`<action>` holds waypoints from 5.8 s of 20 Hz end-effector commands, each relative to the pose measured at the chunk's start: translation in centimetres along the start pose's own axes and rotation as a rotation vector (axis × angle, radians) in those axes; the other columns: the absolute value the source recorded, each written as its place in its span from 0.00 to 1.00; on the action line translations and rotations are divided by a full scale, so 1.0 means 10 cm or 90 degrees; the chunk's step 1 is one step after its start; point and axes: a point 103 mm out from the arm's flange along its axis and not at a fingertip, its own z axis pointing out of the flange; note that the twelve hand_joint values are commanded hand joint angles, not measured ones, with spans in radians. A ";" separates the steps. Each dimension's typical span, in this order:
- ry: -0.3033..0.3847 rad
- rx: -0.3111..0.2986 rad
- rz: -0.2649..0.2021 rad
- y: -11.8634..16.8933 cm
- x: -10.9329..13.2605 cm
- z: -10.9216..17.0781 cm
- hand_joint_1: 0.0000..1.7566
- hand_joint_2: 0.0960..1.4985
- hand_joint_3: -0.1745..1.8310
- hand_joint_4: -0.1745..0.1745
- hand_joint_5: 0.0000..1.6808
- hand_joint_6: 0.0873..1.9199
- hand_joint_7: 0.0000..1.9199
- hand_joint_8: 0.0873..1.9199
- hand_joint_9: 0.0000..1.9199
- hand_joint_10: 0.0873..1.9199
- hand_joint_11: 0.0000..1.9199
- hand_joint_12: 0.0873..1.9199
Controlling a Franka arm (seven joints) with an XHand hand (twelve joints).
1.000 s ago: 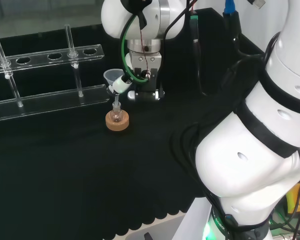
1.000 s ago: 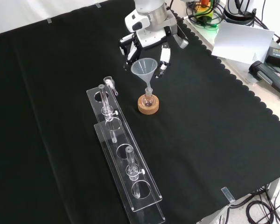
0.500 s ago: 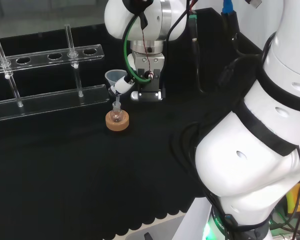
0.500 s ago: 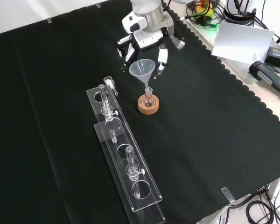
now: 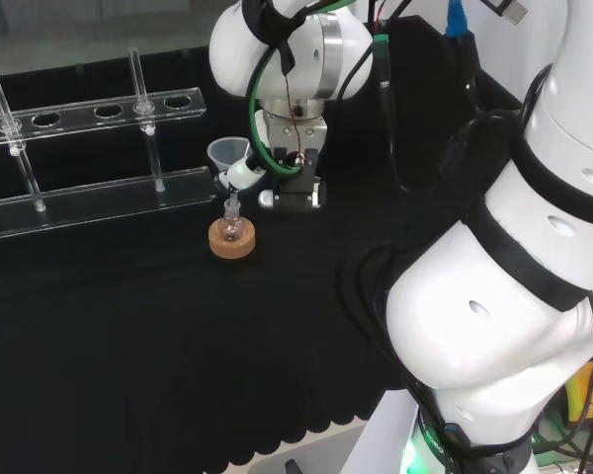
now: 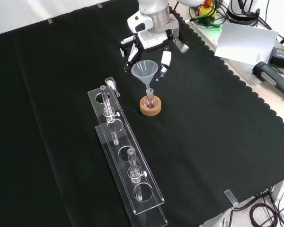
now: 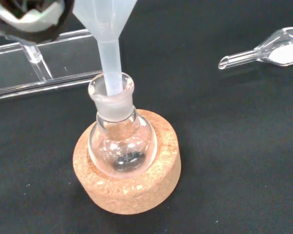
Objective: Place the funnel on the round-bottom flask.
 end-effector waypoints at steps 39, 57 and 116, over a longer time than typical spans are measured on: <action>0.006 -0.003 0.027 -0.10 0.16 0.34 0.45 0.32 0.39 0.48 0.44 0.09 0.58 0.11 0.52 0.06 0.00 0.70; 0.011 0.029 0.010 -0.12 0.09 0.37 0.35 0.30 0.34 0.46 0.36 0.08 0.50 0.08 0.50 0.05 0.00 0.69; -0.060 0.112 -0.103 -0.21 0.27 -0.41 0.14 0.33 0.09 0.34 0.00 0.00 0.03 0.00 0.00 0.15 0.00 0.28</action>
